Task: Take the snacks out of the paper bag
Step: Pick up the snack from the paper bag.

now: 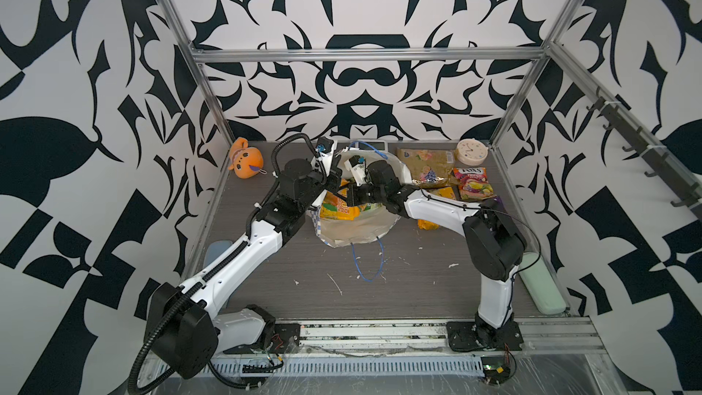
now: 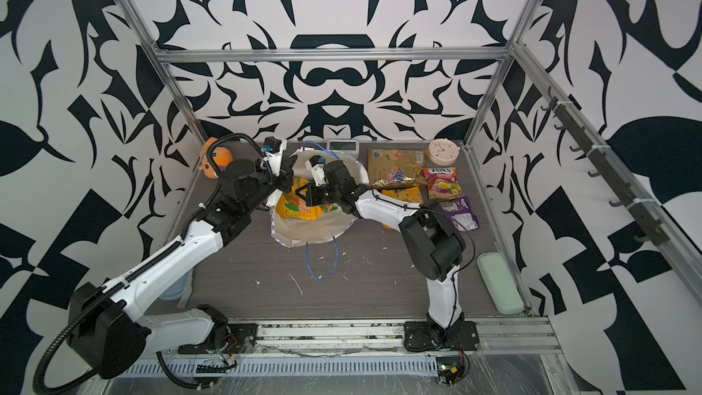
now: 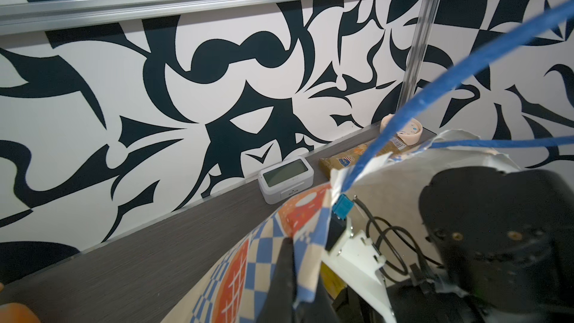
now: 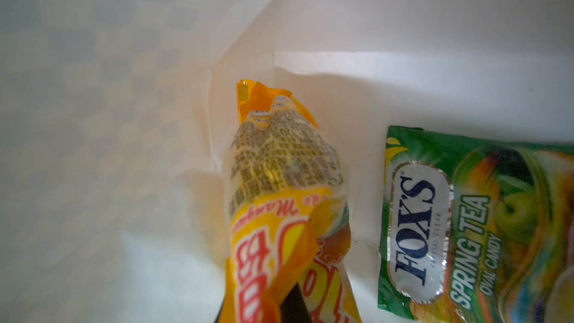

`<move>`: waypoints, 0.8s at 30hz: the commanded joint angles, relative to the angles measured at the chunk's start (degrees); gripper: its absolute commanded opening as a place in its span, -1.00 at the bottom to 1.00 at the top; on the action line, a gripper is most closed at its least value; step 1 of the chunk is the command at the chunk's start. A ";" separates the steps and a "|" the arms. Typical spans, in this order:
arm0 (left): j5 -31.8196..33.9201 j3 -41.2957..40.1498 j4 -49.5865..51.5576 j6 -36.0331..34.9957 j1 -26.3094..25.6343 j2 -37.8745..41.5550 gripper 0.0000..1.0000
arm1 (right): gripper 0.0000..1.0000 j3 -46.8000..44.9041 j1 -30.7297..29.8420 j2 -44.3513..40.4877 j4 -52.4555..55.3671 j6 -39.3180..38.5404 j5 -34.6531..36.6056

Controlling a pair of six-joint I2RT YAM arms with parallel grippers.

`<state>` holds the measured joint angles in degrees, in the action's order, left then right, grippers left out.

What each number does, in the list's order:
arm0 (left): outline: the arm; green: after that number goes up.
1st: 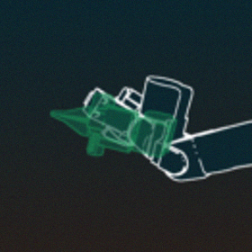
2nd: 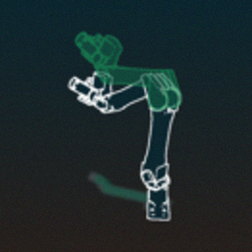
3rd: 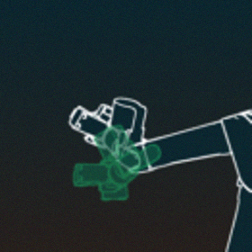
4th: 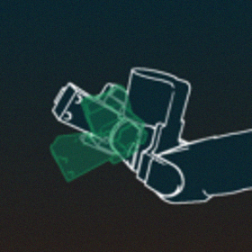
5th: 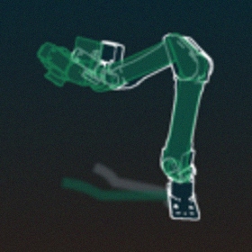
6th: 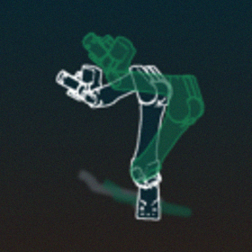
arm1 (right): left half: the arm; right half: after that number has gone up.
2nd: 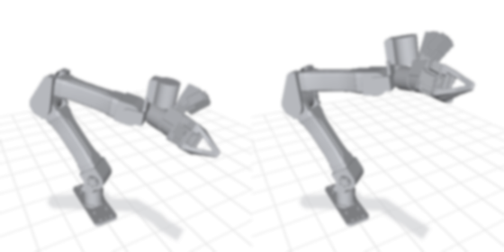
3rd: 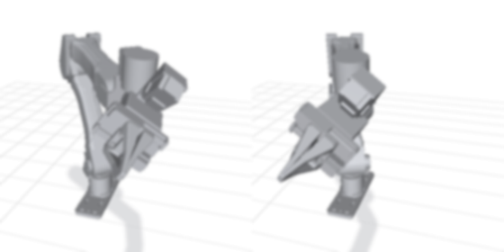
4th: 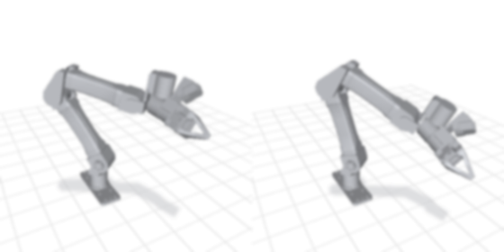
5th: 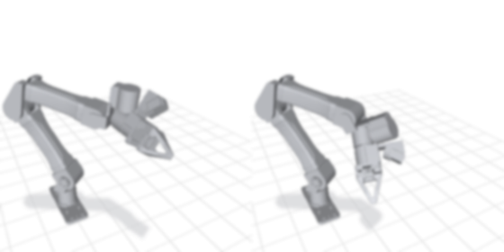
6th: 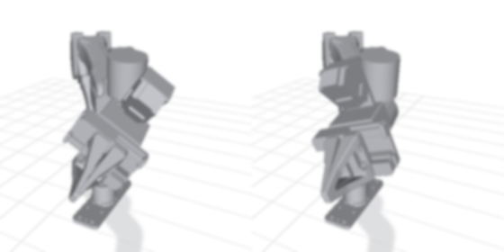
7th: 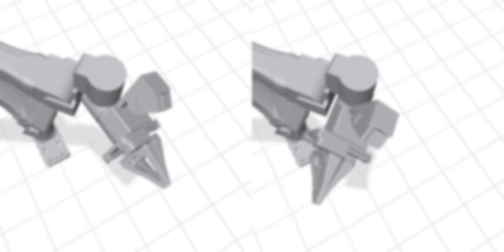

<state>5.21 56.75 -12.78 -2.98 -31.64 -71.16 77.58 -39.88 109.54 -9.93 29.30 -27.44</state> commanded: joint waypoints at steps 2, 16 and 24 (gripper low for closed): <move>2.73 2.45 -2.96 0.08 -0.27 -0.13 -1.00 | -1.00 0.40 -0.99 -7.39 -4.26 -2.61 -0.91; 7.23 2.41 -3.08 0.57 -0.27 0.23 -1.00 | -1.00 -2.19 -1.26 -18.52 1.72 -7.19 3.20; 11.00 2.82 -2.48 0.52 -0.27 0.05 -1.00 | -1.00 1.68 -1.25 -22.58 9.69 -8.20 5.12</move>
<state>13.80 56.77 -12.95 -2.85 -31.68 -71.26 74.65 -40.86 91.72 3.36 22.39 -22.48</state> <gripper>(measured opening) 0.040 0.068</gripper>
